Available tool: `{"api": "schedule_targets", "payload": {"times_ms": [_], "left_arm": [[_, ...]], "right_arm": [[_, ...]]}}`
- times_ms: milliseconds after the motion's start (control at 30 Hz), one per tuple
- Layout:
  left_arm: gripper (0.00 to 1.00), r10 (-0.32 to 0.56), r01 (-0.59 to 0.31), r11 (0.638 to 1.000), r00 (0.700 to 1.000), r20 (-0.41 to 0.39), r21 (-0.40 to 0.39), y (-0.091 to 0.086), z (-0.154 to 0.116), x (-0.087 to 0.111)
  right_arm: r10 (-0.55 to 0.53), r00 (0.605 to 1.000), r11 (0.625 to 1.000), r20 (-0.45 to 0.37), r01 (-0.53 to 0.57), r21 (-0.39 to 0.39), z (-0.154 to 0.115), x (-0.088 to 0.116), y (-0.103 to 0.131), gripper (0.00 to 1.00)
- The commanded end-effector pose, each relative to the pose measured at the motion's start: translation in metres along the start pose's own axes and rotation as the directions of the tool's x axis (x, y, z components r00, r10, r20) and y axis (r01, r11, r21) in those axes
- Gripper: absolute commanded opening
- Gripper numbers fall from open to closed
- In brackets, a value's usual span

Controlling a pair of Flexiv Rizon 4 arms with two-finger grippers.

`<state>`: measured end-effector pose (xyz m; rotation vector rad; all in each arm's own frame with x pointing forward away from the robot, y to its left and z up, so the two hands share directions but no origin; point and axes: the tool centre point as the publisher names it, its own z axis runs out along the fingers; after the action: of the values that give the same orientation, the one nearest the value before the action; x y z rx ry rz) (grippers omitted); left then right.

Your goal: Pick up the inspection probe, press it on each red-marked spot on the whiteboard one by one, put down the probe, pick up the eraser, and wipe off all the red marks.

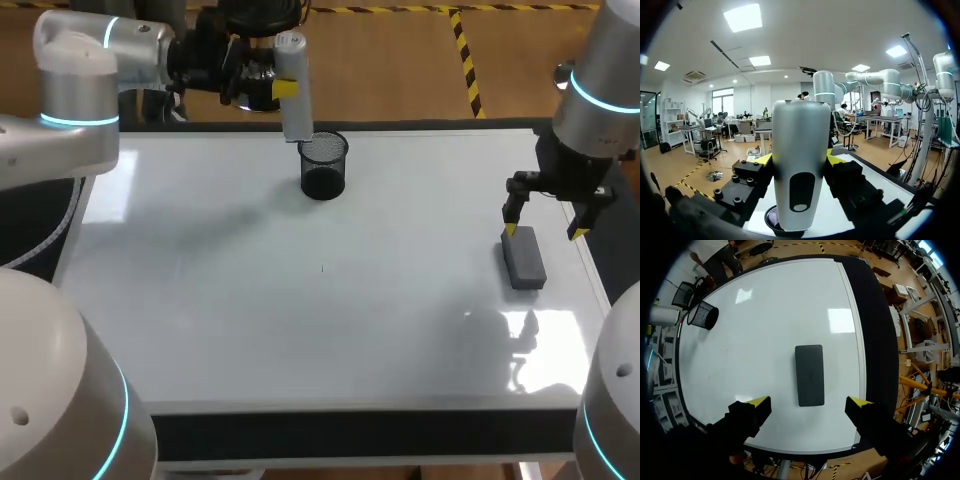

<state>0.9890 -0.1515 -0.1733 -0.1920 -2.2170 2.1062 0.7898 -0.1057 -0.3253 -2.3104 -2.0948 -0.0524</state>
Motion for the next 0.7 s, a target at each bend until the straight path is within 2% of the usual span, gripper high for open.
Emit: {"api": "schedule_targets", "payload": {"times_ms": [33, 333, 700], "left_arm": [[0.00, -0.003, 0.003, 1.000, 0.998, -0.067, 0.003, 0.002, 0.006, -0.016], [0.00, -0.020, 0.021, 1.000, 0.994, -0.106, 0.010, 0.009, 0.019, -0.031], [0.00, -0.038, 0.040, 0.999, 0.991, -0.132, 0.012, 0.017, 0.029, -0.039]], "right_arm": [[-0.001, 1.000, 1.000, 0.000, 0.001, -0.001, -0.001, -0.001, -0.001, 1.00], [-0.001, 1.000, 1.000, 0.000, 0.001, -0.001, -0.001, -0.001, -0.001, 1.00], [-0.001, 1.000, 1.000, 0.000, 0.001, -0.001, -0.001, -0.001, -0.001, 1.00]]}}
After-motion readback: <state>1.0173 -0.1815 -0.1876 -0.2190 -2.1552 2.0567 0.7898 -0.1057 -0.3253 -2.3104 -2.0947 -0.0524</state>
